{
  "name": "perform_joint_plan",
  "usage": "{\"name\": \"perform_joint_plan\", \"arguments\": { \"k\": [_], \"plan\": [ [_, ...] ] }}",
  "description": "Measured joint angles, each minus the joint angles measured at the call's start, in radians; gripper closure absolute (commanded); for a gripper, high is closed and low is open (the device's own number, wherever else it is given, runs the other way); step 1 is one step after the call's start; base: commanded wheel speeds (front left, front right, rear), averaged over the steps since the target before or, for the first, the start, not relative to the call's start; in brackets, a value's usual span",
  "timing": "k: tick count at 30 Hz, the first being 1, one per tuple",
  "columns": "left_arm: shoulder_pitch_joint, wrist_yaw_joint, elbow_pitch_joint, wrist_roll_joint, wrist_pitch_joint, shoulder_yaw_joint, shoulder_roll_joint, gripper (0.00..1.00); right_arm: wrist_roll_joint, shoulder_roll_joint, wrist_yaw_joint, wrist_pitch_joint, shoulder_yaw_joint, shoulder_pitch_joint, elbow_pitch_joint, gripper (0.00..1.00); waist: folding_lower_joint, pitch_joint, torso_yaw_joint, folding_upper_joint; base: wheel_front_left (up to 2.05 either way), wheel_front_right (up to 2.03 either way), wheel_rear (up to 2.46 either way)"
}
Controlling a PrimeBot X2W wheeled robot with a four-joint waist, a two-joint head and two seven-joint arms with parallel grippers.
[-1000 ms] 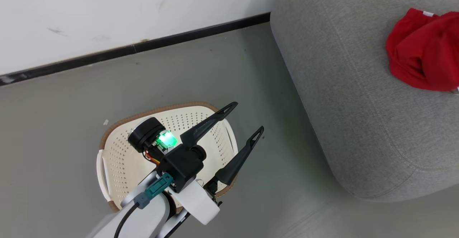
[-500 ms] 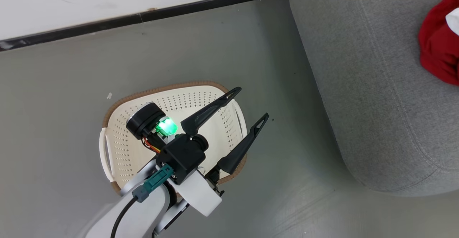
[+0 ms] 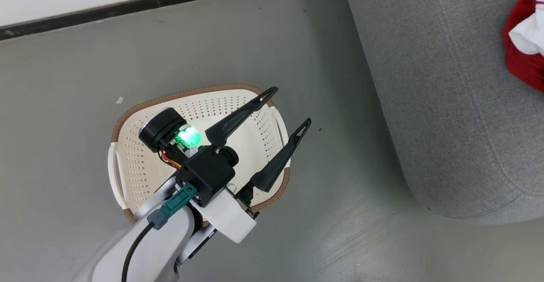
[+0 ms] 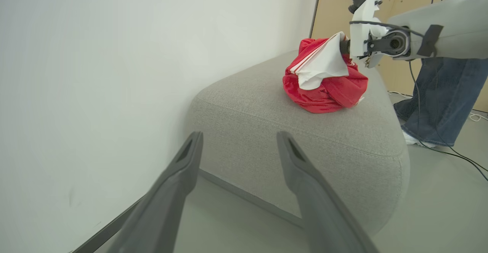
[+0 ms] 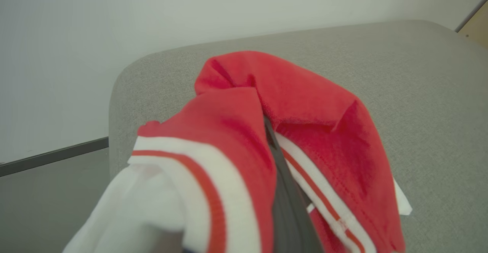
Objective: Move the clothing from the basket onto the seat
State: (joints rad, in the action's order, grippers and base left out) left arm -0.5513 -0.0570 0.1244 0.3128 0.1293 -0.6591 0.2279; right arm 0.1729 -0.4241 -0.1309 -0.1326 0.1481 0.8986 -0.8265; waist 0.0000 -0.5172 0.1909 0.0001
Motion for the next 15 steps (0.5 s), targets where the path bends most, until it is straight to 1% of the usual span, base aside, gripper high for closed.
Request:
{"name": "perform_joint_plan", "arguments": {
  "k": [1, 9, 11, 15],
  "plan": [
    [-0.001, -0.003, -0.004, 0.000, 0.000, 0.000, 0.000, 0.00, 0.001, 0.005, 0.000, -0.001, -0.004, -0.003, -0.002, 0.00, 0.0000, 0.000, 0.004, -0.0001, 0.00, 0.00, 0.00],
    [-0.019, -0.009, -0.032, 0.002, 0.013, -0.003, -0.003, 0.00, 0.003, 0.012, 0.000, -0.032, -0.083, -0.020, 0.007, 0.00, 0.0000, 0.018, 0.033, 0.0000, 0.00, 0.00, 0.00],
    [-0.019, -0.016, -0.042, 0.002, 0.015, -0.006, -0.004, 0.00, 0.012, 0.012, 0.000, -0.044, -0.103, -0.033, 0.018, 0.00, 0.0000, 0.025, 0.043, 0.0000, 0.00, 0.00, 0.00],
    [-0.019, -0.017, -0.058, 0.004, 0.023, -0.005, -0.003, 0.00, 0.030, 0.016, 0.000, -0.054, -0.141, -0.075, 0.044, 0.00, 0.0000, 0.039, 0.065, 0.0000, 0.00, 0.00, 0.00]
  ]
}}
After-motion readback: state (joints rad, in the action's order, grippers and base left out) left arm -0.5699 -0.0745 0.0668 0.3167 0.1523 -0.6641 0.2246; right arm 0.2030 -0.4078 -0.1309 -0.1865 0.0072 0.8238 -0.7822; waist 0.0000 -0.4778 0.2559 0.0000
